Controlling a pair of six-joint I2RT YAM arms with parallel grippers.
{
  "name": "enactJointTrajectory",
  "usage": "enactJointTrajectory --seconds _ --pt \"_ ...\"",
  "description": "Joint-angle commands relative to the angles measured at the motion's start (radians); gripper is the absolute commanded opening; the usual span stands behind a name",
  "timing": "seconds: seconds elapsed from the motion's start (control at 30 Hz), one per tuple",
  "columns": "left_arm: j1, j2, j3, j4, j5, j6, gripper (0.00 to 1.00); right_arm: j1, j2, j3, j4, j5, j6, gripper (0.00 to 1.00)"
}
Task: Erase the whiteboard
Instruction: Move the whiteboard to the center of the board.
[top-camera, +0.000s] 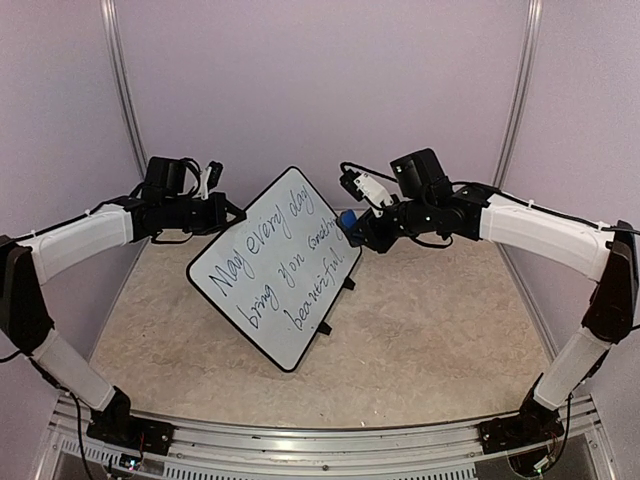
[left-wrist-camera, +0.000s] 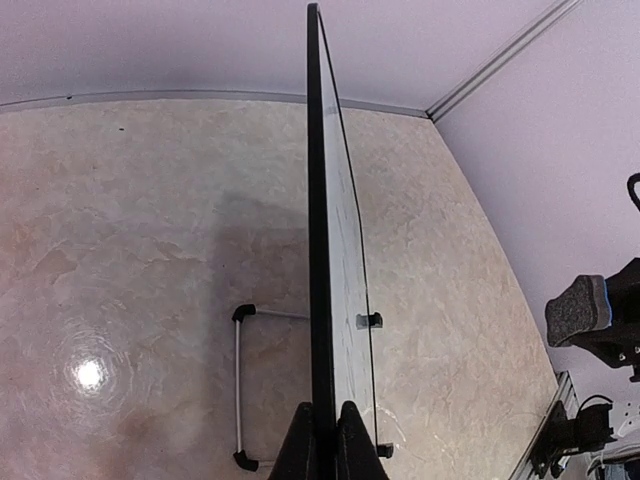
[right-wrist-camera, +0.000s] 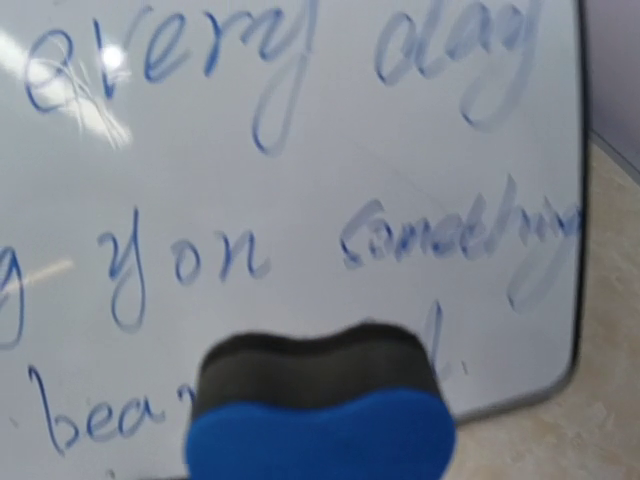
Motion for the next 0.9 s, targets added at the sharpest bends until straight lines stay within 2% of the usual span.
enactJointTrajectory --seconds 0.0,0.2,0.4,0.57,0.87 --pt "-0.085 0.050 0.036 0.002 0.081 0.012 0.00 0.030 -0.030 -0.002 -0.042 -0.007 -0.007 0.27" --pt "-0.141 0.099 0.035 0.062 0.087 -0.039 0.00 0.088 0.034 0.085 -0.125 0.031 0.002 0.27" --pt "-0.180 0.083 0.029 0.090 0.078 -0.059 0.00 0.115 0.156 0.251 -0.217 0.017 0.077 0.27" --pt "-0.199 0.046 0.007 0.114 0.063 -0.069 0.08 0.138 0.263 0.391 -0.300 0.054 0.121 0.27" --pt "-0.214 0.029 -0.063 0.195 0.087 -0.111 0.05 0.196 0.369 0.563 -0.424 0.111 0.131 0.27"
